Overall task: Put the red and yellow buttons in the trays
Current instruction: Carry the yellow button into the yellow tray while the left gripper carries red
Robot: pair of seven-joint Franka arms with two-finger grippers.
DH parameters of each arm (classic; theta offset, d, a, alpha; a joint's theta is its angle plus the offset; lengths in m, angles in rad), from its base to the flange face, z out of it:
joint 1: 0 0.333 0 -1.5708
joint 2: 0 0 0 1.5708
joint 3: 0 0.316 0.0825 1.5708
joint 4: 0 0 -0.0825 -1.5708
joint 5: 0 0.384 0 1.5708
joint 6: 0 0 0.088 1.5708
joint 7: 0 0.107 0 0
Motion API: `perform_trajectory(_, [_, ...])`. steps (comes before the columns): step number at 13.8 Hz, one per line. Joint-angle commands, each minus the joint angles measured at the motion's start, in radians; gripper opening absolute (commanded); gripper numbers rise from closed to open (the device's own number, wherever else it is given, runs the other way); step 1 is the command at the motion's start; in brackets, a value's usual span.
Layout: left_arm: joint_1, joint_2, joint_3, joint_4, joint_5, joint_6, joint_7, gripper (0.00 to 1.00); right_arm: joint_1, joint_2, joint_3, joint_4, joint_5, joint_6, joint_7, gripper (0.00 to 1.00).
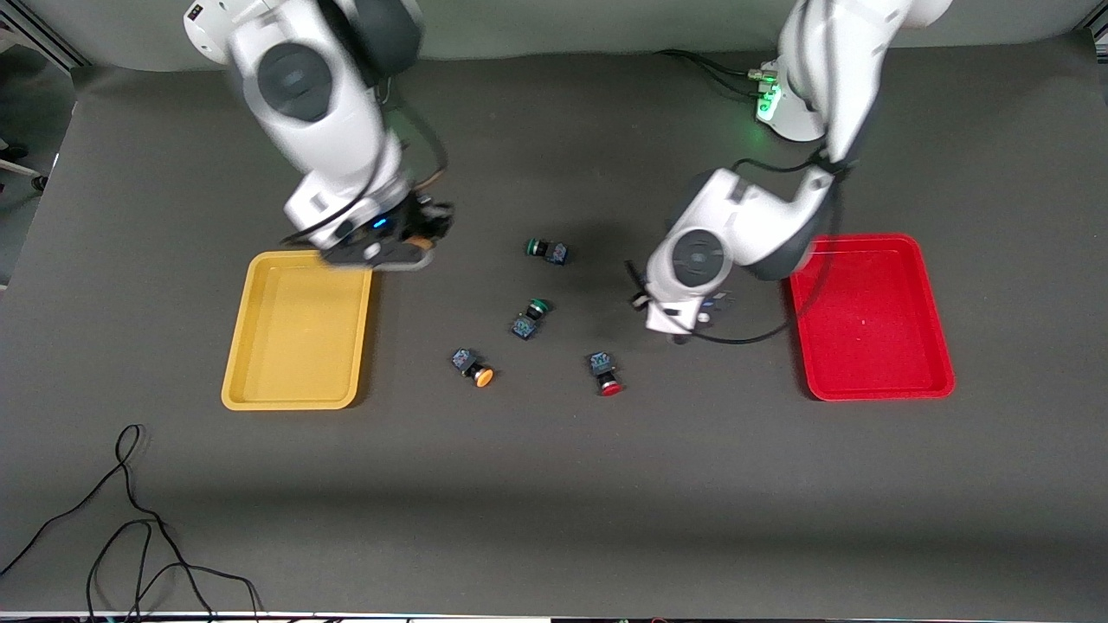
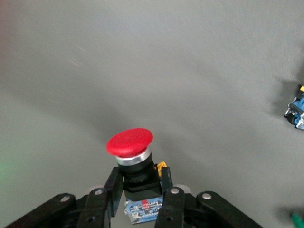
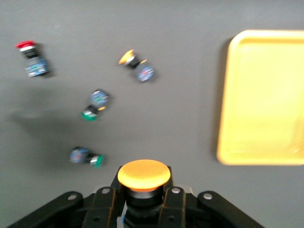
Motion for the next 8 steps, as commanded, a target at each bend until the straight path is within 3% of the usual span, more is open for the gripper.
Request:
perform_trajectory(1, [0.142,-0.171,-0.003,-0.054,0.000,-0.181,0.265,0.00,0.004,0.015,-0.179,0.010,0.015,-0.031,-0.243,0.22])
perform_trajectory(5, [0.379,-0.252,-0.003,-0.129,0.147,-0.200,0.725,0.00,0.004,0.017,-0.441,-0.103,0.015,0.050,-0.584,0.22])
perform_trajectory(8, [0.485,-0.263,-0.002,-0.199,0.160,-0.075,0.970,0.00,0.004,0.018,-0.535,-0.311,0.022,0.278,-0.715,0.22])
